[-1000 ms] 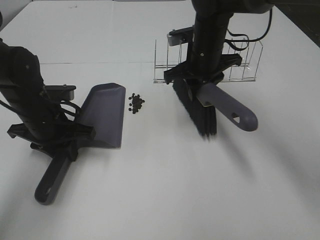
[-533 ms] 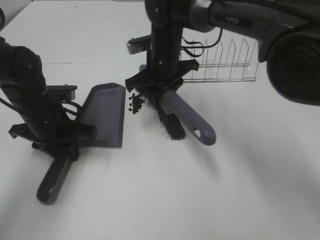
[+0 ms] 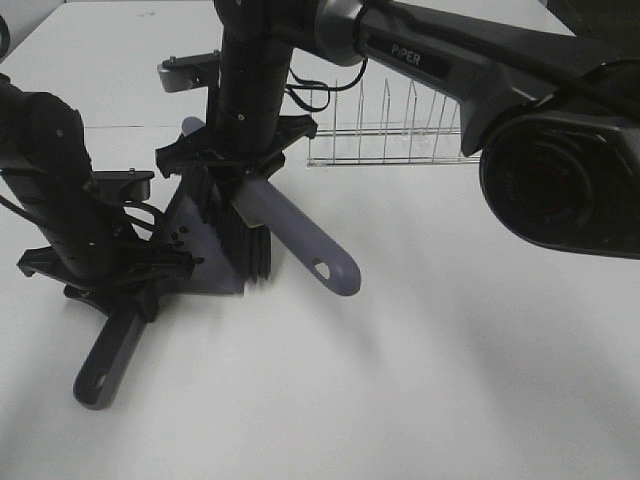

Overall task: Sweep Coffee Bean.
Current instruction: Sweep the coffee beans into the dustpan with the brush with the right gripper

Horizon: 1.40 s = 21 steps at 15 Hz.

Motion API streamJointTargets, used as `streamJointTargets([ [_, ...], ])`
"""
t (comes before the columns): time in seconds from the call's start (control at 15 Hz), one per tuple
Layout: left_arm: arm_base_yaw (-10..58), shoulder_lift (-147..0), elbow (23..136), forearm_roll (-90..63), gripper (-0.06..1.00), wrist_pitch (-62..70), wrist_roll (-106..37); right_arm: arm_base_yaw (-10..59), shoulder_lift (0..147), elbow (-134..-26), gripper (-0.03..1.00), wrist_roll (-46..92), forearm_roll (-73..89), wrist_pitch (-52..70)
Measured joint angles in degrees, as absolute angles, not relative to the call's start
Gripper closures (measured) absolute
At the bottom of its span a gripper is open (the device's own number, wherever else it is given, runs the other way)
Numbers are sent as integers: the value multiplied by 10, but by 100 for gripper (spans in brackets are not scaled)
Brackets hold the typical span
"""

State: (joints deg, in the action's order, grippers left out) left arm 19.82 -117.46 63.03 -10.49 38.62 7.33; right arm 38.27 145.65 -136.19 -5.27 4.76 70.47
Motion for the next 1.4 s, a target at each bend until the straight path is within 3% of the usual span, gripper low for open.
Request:
streamJointTargets([
  [0.4,198,-1175,630,-105,63,387,73,365,1377,-1369,71,-53,-72,706],
  [0.67,198,-1175,631,-105,63,387,73,305,1316,-1354,71,-52,-81,706],
  [1.0,198,-1175,631,-105,63,388,73,223,1243,-1247,71,-49,-99,706],
  [1.4,198,-1175,631,-93,63,388,93,280,1340,-1176,71,-51,-83,707],
])
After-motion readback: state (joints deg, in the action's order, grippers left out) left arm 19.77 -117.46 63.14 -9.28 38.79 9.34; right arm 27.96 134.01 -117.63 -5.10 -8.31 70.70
